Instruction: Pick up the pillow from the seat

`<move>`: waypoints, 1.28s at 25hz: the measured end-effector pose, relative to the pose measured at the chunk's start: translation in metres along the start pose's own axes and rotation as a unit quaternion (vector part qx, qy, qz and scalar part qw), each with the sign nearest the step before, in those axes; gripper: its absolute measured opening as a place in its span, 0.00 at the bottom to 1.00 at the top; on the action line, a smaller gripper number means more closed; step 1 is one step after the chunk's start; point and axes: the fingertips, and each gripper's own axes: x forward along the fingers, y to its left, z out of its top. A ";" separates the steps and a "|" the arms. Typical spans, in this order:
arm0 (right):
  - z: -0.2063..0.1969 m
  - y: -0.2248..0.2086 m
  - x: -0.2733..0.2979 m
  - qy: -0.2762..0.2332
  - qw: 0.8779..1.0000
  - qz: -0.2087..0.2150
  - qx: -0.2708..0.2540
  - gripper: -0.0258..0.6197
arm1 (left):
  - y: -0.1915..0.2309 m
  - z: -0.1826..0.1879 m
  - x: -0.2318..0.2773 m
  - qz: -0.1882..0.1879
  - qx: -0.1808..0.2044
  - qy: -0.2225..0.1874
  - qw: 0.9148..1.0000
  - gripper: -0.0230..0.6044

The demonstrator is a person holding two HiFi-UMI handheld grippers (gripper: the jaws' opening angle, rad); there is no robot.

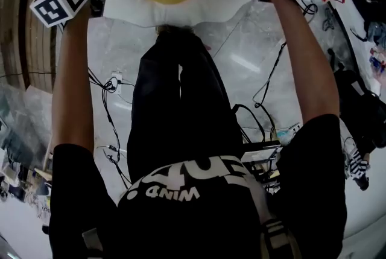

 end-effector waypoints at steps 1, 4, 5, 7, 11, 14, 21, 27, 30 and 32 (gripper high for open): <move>0.009 0.003 -0.009 -0.003 1.000 0.001 -0.001 0.08 | -0.004 0.009 -0.008 -0.001 0.001 -0.002 1.000 0.07; 0.036 0.010 -0.037 -0.016 1.000 -0.008 -0.001 0.08 | -0.019 0.036 -0.032 -0.008 0.004 -0.013 1.000 0.07; 0.044 0.012 -0.046 -0.021 1.000 -0.010 0.000 0.08 | -0.024 0.045 -0.041 -0.009 0.007 -0.019 1.000 0.07; 0.057 0.019 -0.067 -0.032 0.999 -0.008 -0.001 0.08 | -0.034 0.060 -0.059 -0.009 0.013 -0.031 0.999 0.07; 0.087 0.039 -0.117 -0.054 0.998 0.006 -0.015 0.08 | -0.052 0.083 -0.102 -0.007 0.020 -0.044 0.999 0.07; 0.108 0.060 -0.155 -0.070 0.997 0.012 -0.029 0.08 | -0.062 0.097 -0.137 -0.011 0.038 -0.051 0.998 0.07; 0.166 0.109 -0.272 -0.148 0.987 0.023 -0.054 0.08 | -0.107 0.152 -0.244 -0.021 0.089 -0.124 0.988 0.07; 0.180 0.146 -0.365 -0.207 0.975 0.009 -0.077 0.08 | -0.149 0.167 -0.333 -0.041 0.111 -0.181 0.976 0.07; 0.173 0.167 -0.394 -0.225 0.970 0.013 -0.089 0.08 | -0.157 0.167 -0.364 -0.024 0.121 -0.188 0.974 0.07; 0.159 0.180 -0.409 -0.230 0.969 0.016 -0.086 0.08 | -0.157 0.159 -0.381 -0.017 0.122 -0.195 0.973 0.07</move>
